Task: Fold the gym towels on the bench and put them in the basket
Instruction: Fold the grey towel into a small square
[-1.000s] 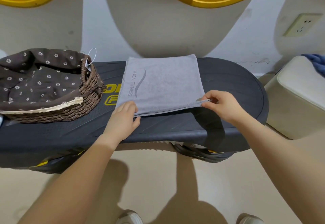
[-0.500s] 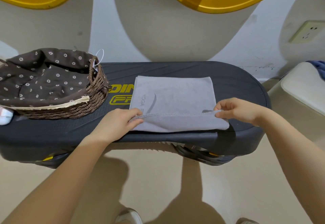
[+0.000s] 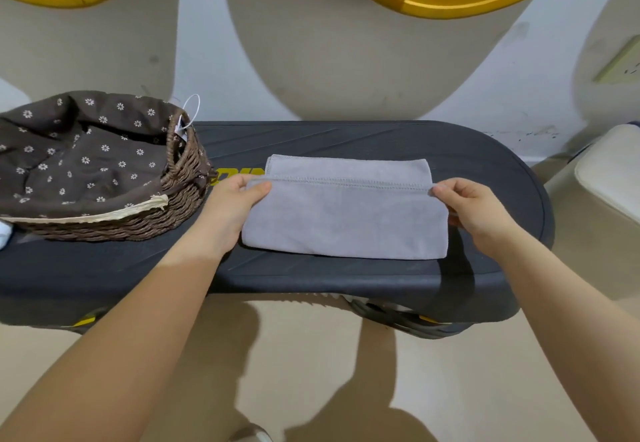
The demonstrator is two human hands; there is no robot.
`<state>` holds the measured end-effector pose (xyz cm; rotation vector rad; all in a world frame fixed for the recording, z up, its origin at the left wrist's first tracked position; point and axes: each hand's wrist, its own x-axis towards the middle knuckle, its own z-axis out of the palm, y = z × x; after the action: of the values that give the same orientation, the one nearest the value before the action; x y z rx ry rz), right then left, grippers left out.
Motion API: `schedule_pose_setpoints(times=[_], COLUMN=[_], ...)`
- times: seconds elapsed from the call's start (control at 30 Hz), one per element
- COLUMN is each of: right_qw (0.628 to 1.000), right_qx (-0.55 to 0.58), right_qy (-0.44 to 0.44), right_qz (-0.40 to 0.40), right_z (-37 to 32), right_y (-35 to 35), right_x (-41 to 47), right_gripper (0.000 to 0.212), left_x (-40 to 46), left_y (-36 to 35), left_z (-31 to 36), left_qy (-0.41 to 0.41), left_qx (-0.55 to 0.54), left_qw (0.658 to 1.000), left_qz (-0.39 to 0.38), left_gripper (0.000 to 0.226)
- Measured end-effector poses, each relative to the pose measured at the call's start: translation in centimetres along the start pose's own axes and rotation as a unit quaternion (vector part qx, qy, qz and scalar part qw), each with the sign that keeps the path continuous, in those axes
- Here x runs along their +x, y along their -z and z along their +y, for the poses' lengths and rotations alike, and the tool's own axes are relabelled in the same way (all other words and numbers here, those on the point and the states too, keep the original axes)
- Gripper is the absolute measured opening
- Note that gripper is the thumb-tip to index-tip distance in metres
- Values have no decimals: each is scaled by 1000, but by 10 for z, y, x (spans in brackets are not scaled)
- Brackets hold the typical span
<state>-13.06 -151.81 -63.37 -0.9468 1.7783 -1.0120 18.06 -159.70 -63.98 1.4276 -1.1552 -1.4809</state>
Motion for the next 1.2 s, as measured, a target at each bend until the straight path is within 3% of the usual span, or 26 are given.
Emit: schedule_pose_setpoints(times=[0.13, 0.23, 0.33, 0.5, 0.57, 0.67, 0.87, 1.07, 1.13, 1.2], right_qw=[999, 996, 986, 975, 966, 960, 949, 925, 889, 843], right_qx=[23, -39, -115, -188, -235, -253, -288, -335, -411, -485], right_qy=[-23, -19, -22, -7, 10, 25, -8, -57, -51, 31], right_qz=[33, 81, 122, 115, 104, 115, 131, 170, 194, 230], right_z=[0, 0, 1, 1, 5, 5, 1, -2, -6, -7], right_y=[-9, -12, -15, -20, -21, -21, -23, -34, -37, -42], right_x=[28, 50, 66, 78, 77, 78, 94, 99, 93, 86], right_gripper=[26, 29, 29, 31, 27, 23, 31, 30, 33, 36], left_x=[29, 49, 67, 88, 90, 89, 97, 95, 93, 91], left_y=[-11, -18, -28, -36, -39, -44, -45, -53, -52, -54], left_z=[6, 6, 5, 2, 2, 2, -1, -3, -6, -12], left_qy=[19, 51, 27, -37, -43, -49, -66, -91, -134, -241], left_qx=[28, 33, 111, 341, 371, 393, 449, 571, 614, 653], left_qw=[998, 996, 990, 934, 923, 913, 885, 806, 762, 697], left_qz=[47, 61, 87, 100, 96, 97, 101, 129, 154, 170], left_gripper=[6, 10, 19, 25, 19, 26, 31, 33, 41, 50])
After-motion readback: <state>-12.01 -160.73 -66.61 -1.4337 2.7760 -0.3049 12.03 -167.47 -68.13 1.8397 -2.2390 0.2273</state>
